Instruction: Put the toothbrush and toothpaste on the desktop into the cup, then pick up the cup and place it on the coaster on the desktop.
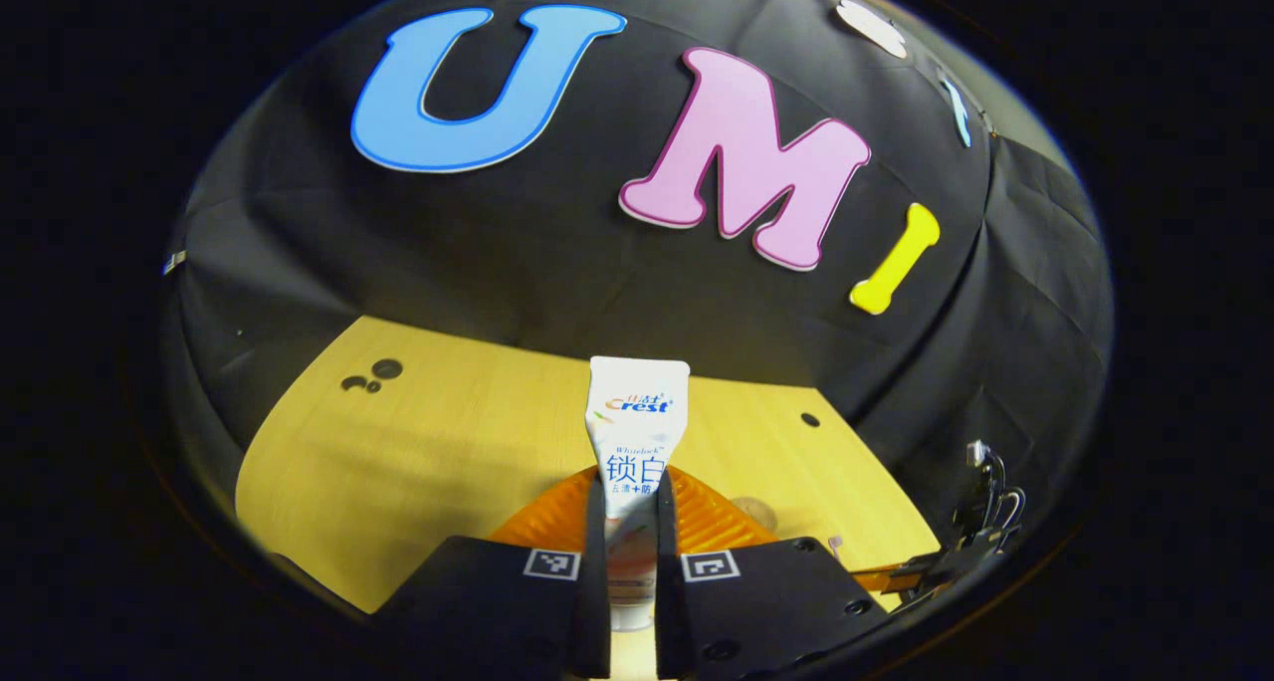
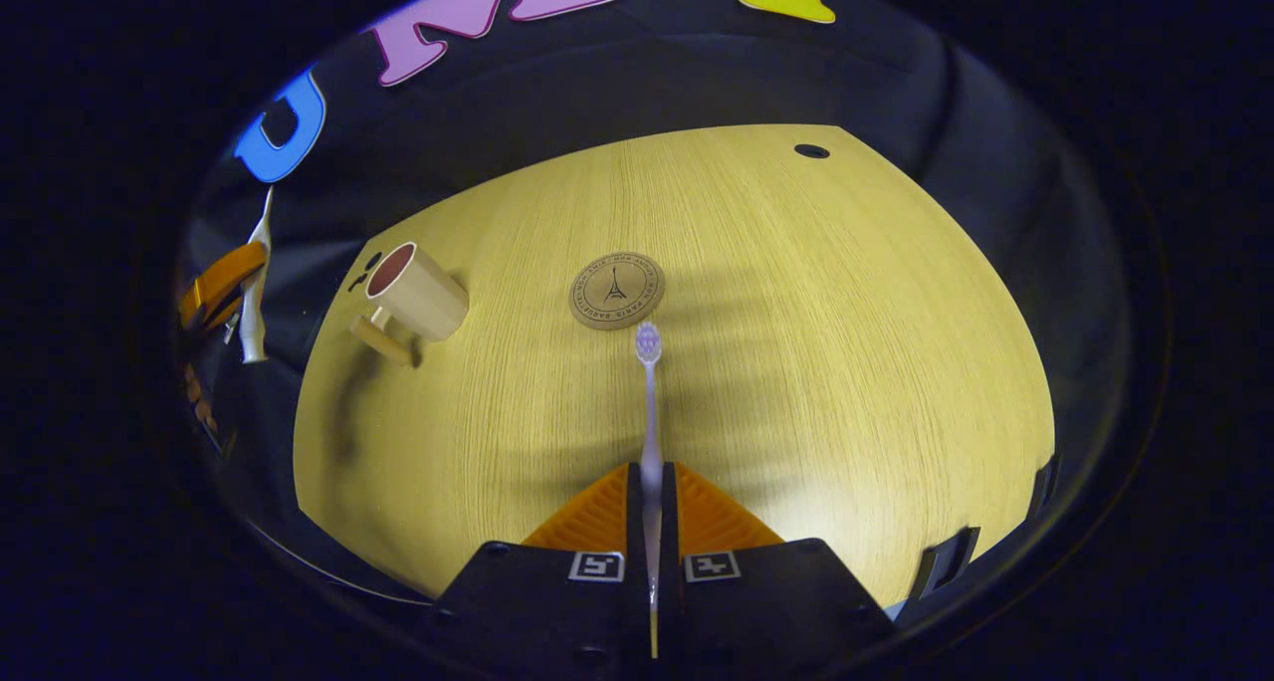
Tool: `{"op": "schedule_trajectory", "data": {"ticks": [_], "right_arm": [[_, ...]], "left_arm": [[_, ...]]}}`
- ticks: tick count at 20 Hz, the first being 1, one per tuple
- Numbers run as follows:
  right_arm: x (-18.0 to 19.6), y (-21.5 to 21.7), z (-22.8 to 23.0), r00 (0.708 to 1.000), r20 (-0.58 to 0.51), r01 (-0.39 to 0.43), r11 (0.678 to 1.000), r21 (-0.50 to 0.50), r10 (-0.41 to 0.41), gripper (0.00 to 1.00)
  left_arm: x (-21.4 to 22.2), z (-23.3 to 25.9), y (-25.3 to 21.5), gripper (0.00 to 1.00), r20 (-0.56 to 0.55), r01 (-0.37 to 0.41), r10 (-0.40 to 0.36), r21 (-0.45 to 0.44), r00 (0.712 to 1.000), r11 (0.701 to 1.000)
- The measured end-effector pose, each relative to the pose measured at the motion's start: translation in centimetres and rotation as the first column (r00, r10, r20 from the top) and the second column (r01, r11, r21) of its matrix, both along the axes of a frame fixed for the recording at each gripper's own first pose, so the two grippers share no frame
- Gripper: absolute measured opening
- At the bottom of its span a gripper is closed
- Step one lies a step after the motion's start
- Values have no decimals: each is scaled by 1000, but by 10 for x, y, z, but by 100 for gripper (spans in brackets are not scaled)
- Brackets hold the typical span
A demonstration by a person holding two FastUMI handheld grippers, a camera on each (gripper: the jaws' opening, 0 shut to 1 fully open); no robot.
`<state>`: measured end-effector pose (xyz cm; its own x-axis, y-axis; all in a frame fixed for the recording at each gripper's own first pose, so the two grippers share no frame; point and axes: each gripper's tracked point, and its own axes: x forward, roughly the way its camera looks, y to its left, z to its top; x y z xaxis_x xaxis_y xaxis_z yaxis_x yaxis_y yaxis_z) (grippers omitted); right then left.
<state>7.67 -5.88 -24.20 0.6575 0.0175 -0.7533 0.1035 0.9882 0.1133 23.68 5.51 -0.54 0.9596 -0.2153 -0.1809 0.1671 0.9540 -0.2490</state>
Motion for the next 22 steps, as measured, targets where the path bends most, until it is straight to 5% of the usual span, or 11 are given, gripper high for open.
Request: {"op": "schedule_trajectory", "data": {"ticks": [6, 13, 22], "right_arm": [[-7, -8, 10, 999, 29, 17, 1000, 19, -18, 7], [-7, -11, 8, 997, 39, 64, 992, 106, -68, 7], [4, 4, -2, 998, 56, 13, 995, 98, -19, 7]], "left_arm": [[66, 3, -25, 23, 107, 104, -102, -18, 989, 994], [110, -29, -16, 22, 184, 148, -136, -54, 974, 988], [117, -75, -19, 27, 245, 131, -154, 106, 957, 986]]}}
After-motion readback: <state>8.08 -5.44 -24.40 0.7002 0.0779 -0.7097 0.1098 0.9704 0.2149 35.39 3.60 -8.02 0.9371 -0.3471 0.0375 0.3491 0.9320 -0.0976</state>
